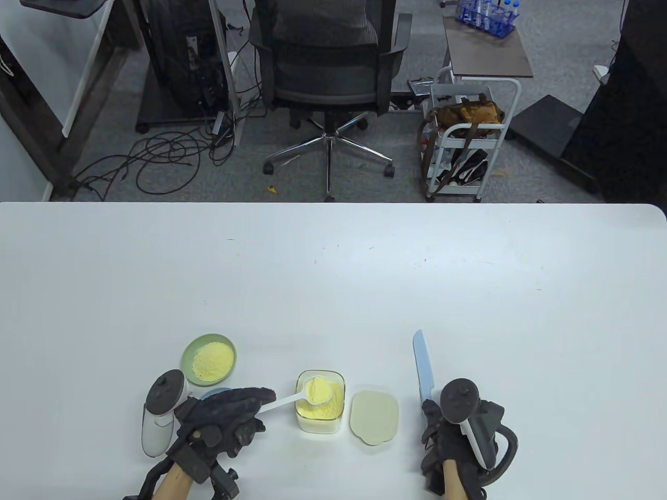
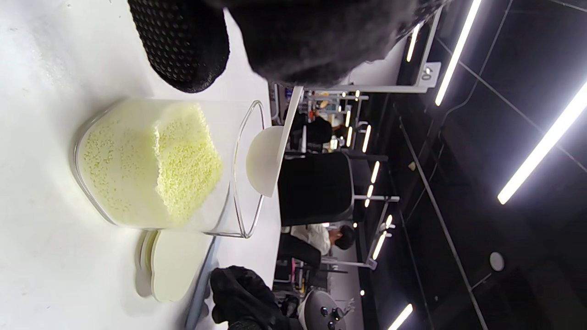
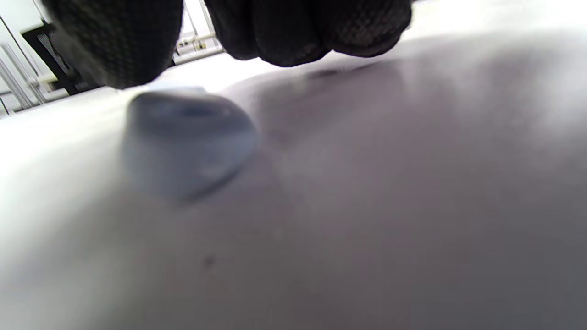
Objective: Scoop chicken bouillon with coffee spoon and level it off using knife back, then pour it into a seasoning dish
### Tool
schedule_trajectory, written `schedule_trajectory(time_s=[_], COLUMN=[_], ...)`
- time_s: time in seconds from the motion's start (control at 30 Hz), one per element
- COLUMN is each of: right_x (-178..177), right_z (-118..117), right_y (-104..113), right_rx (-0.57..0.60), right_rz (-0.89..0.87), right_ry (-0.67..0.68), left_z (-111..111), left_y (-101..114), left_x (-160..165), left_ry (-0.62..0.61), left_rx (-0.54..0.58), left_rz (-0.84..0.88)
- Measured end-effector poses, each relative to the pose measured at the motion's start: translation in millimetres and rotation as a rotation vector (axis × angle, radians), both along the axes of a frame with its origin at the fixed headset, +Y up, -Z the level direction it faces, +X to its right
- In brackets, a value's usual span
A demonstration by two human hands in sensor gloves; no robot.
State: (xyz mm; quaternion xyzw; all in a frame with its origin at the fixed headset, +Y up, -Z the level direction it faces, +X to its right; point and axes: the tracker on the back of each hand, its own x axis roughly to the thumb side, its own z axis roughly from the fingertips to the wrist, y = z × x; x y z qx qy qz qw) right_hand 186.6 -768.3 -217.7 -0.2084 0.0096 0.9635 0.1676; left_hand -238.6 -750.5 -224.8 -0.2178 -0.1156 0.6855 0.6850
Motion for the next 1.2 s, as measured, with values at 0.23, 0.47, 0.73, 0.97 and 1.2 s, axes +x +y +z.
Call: schedule_trajectory(time_s=[0.23,0.47,0.73,0.97,1.2], right_x=[-8,-17,-13,-8,-7], right_z=[11,9,14,17,17], right_y=[17,5,5,7,7], right_rx=[0.219,0.149,0.189,0.221,0.226], right_rz=[-0.056,-0.108,-0.164,-0.212,-0.225], right_ry=[0.058,0.149,0.177,0.165,0.167], left_z=[-1,-2,-4,8,25], left_y=[0,-1,5,16,4], left_x=[-1,-5,-33,-72,-114], left_ry=[0.005,0.026,0.203,0.373,0.508], left_rx=[-0.003,-0.009,0.061,0.1,0.026], left_rz=[0.028,0.034,0.072,-0.079,-0.164])
